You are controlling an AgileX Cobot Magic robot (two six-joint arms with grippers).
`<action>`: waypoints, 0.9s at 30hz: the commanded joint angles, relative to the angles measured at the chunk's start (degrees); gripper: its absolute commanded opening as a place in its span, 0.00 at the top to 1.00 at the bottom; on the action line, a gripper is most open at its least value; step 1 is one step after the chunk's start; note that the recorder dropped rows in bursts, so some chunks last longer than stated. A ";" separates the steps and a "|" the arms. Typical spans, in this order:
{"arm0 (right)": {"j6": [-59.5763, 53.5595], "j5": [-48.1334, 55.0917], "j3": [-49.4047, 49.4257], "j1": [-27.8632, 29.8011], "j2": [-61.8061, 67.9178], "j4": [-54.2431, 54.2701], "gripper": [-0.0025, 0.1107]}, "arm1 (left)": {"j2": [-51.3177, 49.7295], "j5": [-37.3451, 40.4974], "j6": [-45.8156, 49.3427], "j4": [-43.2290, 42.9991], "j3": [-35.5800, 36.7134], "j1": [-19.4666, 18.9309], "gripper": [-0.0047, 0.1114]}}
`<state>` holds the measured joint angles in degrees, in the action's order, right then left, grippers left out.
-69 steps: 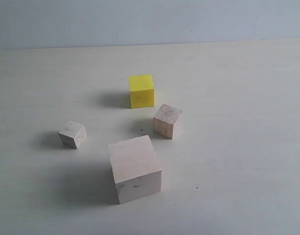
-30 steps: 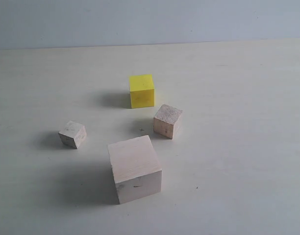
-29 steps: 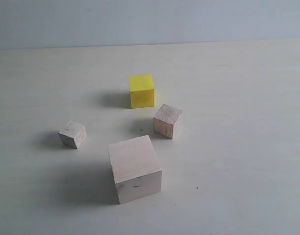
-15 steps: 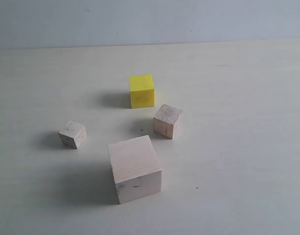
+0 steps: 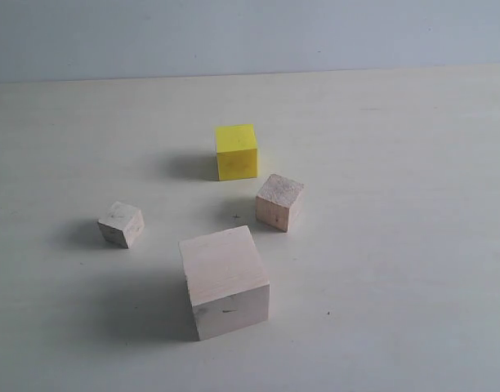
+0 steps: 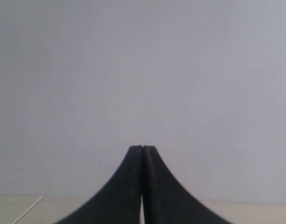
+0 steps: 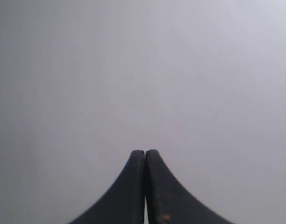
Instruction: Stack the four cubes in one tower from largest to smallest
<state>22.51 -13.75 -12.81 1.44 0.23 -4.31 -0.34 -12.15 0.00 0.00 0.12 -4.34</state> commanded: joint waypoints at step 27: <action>-0.01 16.15 -19.83 -31.47 47.73 -0.82 0.98 | -28.04 32.50 -5.11 12.87 -29.01 19.15 0.96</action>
<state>22.62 -1.24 -32.18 -26.61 44.05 -4.57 -25.49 16.64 -8.48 7.59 -27.65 11.71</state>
